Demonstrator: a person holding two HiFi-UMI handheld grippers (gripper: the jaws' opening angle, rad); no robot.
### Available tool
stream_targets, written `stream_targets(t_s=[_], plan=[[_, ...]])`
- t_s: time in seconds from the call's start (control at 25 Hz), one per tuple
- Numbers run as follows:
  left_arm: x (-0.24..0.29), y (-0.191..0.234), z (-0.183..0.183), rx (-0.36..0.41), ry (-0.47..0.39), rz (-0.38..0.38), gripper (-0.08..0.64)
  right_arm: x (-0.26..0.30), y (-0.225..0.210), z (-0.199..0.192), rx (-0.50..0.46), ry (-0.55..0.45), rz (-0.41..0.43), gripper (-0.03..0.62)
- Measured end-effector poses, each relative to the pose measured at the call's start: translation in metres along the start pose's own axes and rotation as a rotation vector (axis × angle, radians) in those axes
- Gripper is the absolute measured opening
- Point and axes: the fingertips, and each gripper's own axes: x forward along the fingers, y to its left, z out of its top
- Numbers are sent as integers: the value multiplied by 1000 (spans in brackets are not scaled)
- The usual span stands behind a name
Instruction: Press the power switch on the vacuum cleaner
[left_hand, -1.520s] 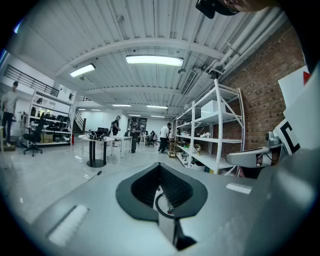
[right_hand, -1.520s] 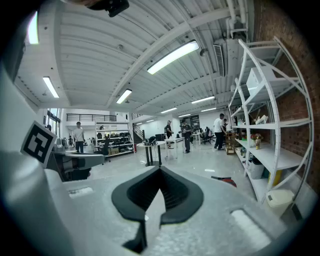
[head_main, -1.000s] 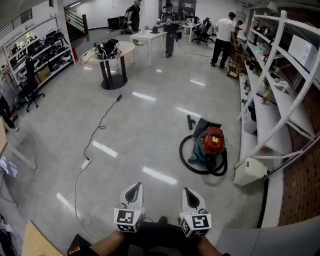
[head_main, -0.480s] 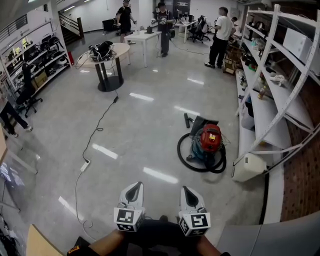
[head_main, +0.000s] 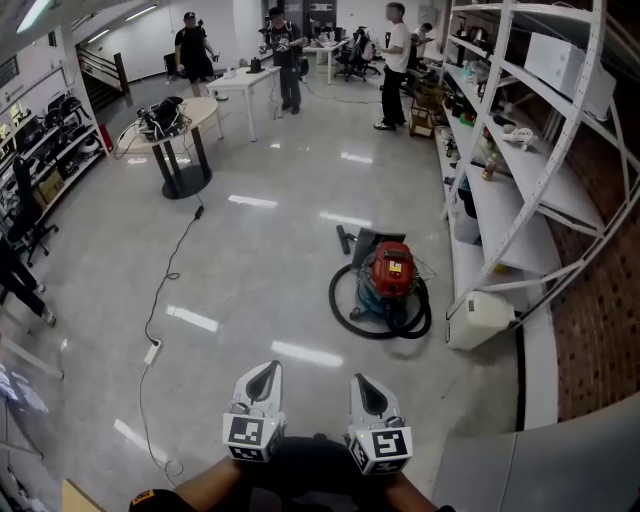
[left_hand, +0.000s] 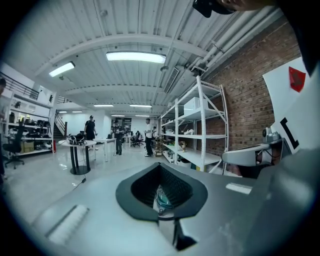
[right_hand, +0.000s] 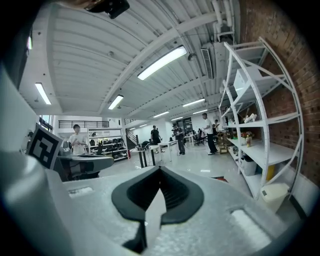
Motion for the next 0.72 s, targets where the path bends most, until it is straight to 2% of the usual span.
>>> stream_targets(t_s=[0.12, 0.28, 0.44, 0.6, 0.72], plan=[[7, -8, 3, 22, 0, -15, 11, 3, -11, -1, 15, -5, -14, -8], [5, -2, -1, 38, 20, 9, 11, 15, -15, -5, 33, 13, -3, -8], [8, 2, -12, 25, 45, 22, 11, 25, -22, -8, 28, 33, -1, -8], [30, 3, -17, 30, 48, 2, 11, 32, -38, -11, 28, 46, -38, -8], [57, -7, -10, 23, 35, -45, 11, 36, -57, -8, 26, 66, -80, -8]])
